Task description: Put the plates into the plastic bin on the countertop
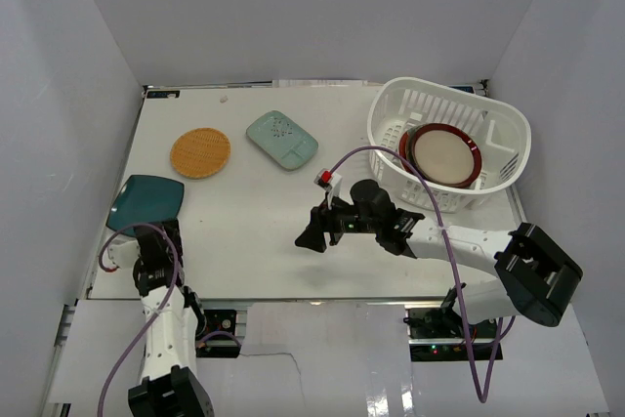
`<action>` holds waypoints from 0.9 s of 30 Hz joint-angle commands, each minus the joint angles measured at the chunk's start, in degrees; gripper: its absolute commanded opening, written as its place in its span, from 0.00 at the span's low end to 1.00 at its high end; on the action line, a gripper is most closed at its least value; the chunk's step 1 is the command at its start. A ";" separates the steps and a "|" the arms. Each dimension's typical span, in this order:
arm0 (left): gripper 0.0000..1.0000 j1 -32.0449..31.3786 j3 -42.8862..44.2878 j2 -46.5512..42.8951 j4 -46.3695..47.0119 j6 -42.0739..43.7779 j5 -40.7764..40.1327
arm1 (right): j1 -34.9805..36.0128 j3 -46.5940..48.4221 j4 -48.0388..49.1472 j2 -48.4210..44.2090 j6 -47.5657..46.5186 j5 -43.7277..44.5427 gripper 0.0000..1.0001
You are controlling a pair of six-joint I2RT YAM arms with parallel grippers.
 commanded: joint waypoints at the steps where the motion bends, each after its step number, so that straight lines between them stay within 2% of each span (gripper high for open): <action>1: 0.91 3.84 -5.47 2.91 4.47 -1.37 2.53 | -0.19 -0.45 3.31 0.29 -0.11 -1.27 0.68; 5: 0.89 8.67 -11.70 6.86 17.71 -3.56 8.32 | -0.28 -0.37 3.48 1.25 -0.03 -1.62 0.68; 11: 0.73 10.70 -15.84 16.09 33.54 -4.09 13.25 | -0.28 -0.28 4.10 2.40 0.41 -2.41 0.68; 12: 0.68 10.79 -15.85 18.02 34.71 -3.75 13.52 | -0.28 -0.28 4.10 2.57 0.41 -2.41 0.68; 13: 0.59 10.79 -15.85 18.64 35.68 -3.57 13.43 | -0.28 -0.19 4.10 2.92 0.50 -2.50 0.68; 17: 0.46 10.96 -16.02 20.58 39.37 -2.69 13.43 | -0.28 -0.19 4.28 3.28 0.68 -2.94 0.68; 19: 0.44 11.23 -15.85 20.93 39.55 -1.99 13.17 | -0.28 -0.19 4.71 3.28 1.03 -3.46 0.68; 20: 0.34 11.40 -15.85 20.85 39.99 -1.38 12.99 | -0.28 -0.28 4.98 3.36 1.29 -3.81 0.68; 21: 0.30 11.75 -16.11 20.76 40.25 -1.11 13.08 | -0.19 -0.28 5.15 3.45 1.73 -4.25 0.68; 24: 0.21 12.28 -16.55 20.15 41.39 -0.40 13.08 | -0.28 -0.54 5.95 3.19 2.26 -5.40 0.68; 27: 0.17 12.46 -16.37 20.23 42.80 0.56 12.99 | -0.19 -0.80 6.03 2.49 2.17 -4.79 0.68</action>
